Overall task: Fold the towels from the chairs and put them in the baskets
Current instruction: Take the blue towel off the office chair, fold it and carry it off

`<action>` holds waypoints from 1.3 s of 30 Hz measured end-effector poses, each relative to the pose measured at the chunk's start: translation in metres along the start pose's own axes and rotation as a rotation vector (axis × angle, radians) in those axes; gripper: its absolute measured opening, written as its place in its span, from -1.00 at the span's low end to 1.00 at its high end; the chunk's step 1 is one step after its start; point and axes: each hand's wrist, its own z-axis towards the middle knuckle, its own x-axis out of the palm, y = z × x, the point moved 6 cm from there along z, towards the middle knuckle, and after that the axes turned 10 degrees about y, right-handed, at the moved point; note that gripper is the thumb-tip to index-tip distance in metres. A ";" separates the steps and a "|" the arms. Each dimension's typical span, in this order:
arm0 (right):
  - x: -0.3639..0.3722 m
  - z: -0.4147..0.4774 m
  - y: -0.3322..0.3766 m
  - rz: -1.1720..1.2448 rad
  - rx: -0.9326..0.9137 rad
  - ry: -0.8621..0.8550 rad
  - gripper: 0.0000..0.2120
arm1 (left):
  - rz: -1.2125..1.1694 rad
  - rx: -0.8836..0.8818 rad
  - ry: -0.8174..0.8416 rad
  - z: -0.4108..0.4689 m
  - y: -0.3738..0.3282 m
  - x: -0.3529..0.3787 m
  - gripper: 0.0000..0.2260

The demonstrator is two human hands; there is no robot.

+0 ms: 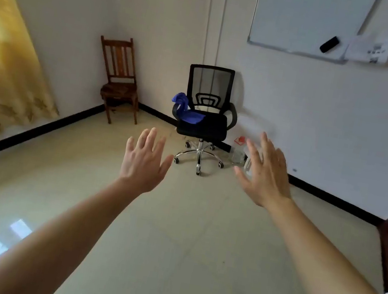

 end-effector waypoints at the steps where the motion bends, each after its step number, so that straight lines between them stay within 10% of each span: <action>1: 0.009 0.013 -0.011 -0.003 0.004 -0.003 -0.26 | -0.014 -0.009 0.023 0.017 -0.004 0.007 -0.45; 15: 0.103 0.258 -0.180 0.059 0.128 0.139 -0.25 | -0.003 -0.072 0.067 0.297 -0.057 0.054 -0.47; 39: 0.287 0.767 -0.210 -0.094 -0.071 0.315 -0.30 | -0.068 -0.109 0.339 0.811 0.079 0.254 -0.48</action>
